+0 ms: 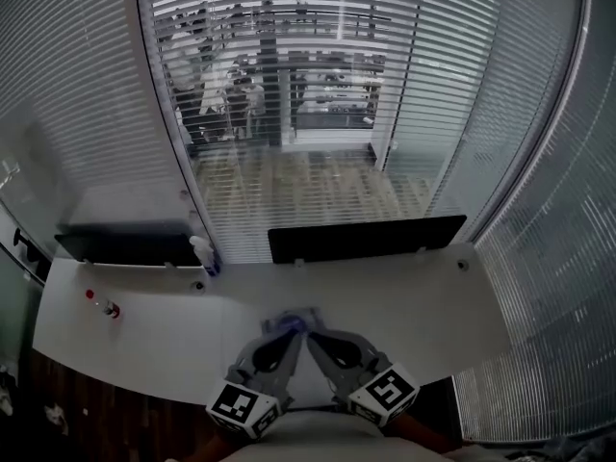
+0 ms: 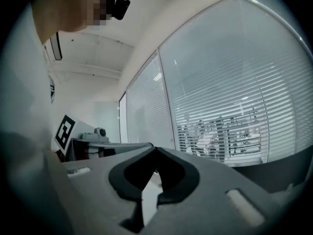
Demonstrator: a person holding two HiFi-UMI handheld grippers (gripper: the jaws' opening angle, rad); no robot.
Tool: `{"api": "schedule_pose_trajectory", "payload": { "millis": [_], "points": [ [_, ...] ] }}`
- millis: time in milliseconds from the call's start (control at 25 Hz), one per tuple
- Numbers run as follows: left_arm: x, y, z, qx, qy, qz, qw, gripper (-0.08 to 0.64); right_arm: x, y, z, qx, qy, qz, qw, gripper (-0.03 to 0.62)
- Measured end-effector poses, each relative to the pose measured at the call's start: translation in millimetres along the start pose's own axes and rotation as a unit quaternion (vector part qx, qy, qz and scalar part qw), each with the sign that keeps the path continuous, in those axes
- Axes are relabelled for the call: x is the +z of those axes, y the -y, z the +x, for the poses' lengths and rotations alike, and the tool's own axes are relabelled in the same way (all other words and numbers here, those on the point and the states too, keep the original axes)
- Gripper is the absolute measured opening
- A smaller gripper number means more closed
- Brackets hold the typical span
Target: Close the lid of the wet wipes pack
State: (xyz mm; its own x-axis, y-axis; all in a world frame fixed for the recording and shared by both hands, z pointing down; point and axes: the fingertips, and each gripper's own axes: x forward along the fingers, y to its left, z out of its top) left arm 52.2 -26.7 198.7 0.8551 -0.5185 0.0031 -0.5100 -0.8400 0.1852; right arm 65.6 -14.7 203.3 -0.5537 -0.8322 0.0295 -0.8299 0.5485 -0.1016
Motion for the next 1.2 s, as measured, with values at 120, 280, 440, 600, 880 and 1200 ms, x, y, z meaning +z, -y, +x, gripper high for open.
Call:
{"api": "schedule_pose_trajectory", "payload": {
  "millis": [120,280,440,600,880,1200],
  "points": [
    [-11.1,2.0,1.3,0.001,-0.005,-0.003,1.0000,0.003,-8.8,2.2,-7.0,-0.006,0.006,0.006,1.000,0.002],
    [-15.4,4.5,7.1,-0.003,-0.006,-0.005,1.0000,0.003,-12.1,6.2,-8.6,-0.012,0.008,0.012,1.000,0.002],
    [-14.8,6.0,11.3,-0.002,-0.005,-0.012,0.9999,0.003,-4.0,10.3,-9.5,-0.015,0.019,0.023,0.999,0.002],
    [-15.8,4.5,14.8,-0.001,-0.005,-0.009,0.9999,0.003,-3.6,14.3,-10.0,-0.017,0.023,0.020,0.999,0.000],
    [-16.7,4.4,18.8,0.001,-0.008,-0.015,0.9999,0.003,1.4,20.1,-10.1,-0.027,0.030,0.021,0.999,0.000],
    [-18.7,1.6,18.0,-0.003,-0.009,-0.013,0.9999,0.003,3.3,20.8,-6.5,-0.031,0.041,0.022,0.998,0.000]
  ]
}}
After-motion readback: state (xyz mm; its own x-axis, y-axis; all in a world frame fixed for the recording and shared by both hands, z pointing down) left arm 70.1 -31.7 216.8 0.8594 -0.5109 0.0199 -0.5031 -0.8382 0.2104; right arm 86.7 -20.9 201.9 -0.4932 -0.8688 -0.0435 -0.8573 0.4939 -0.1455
